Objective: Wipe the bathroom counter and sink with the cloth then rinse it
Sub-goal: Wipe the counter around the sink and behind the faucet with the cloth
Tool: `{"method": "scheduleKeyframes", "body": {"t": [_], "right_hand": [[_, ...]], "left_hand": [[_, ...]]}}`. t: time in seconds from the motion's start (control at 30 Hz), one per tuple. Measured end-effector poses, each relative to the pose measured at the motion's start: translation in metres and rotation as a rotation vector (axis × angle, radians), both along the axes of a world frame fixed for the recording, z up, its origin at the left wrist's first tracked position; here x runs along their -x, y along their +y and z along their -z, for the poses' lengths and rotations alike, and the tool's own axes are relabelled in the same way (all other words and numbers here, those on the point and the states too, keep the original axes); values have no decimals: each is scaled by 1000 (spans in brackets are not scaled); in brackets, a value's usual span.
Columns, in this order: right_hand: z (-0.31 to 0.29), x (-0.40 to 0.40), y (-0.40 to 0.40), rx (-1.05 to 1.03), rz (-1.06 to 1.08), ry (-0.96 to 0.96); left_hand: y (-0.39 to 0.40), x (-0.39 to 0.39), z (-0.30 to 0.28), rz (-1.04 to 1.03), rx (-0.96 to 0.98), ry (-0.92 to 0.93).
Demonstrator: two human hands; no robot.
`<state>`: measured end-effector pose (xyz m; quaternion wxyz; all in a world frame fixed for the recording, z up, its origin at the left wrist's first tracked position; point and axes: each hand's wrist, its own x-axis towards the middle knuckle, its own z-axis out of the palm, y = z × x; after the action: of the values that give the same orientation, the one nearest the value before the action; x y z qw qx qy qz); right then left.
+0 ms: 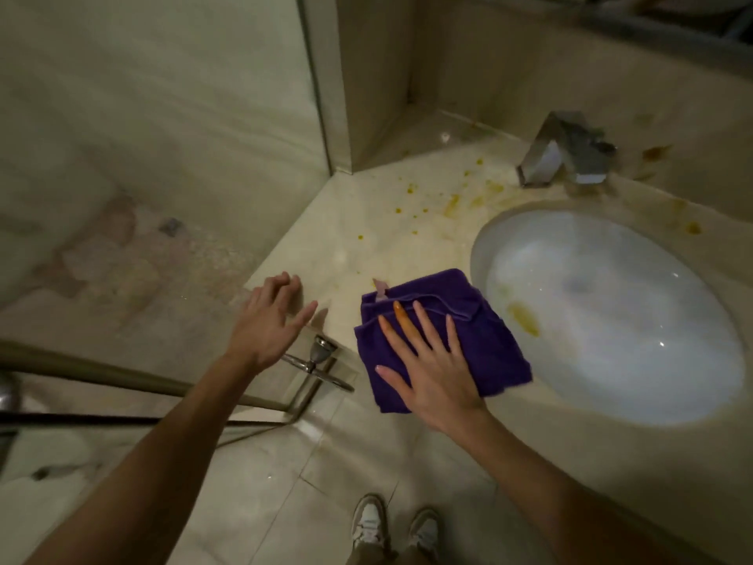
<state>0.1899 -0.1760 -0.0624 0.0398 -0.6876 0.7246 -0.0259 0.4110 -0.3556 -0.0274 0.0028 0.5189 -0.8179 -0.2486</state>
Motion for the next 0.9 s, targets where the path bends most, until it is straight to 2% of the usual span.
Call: {"method": "scheduleKeyframes", "body": {"t": [0.17,0.27,0.37,0.47,0.63,0.73,0.83,0.9], "right_hand": [[0,-42,-108,35,-115,-104],[0,-42,-177,28,-120,-128],[-4,-36,-237,2,-92,-129],[-4,-36,-260,18,-73,-130],[-7,-31,-232,-7,-96,-121],[-12,-16,-164,-8,-85,-110],[-8,1,-80,-17,-40,-82],[-5,7,-47,-31,-26,-55]], "left_hand": [[-12,-12,1,3,-23,152],[-5,-12,9,-108,-10,218],[3,-11,15,-119,36,186],[0,-7,10,-113,54,144],[-2,-2,-10,-126,16,89],[2,-1,-12,-117,31,1],[5,12,-13,-88,155,-164],[5,31,-15,-48,171,-155]]}}
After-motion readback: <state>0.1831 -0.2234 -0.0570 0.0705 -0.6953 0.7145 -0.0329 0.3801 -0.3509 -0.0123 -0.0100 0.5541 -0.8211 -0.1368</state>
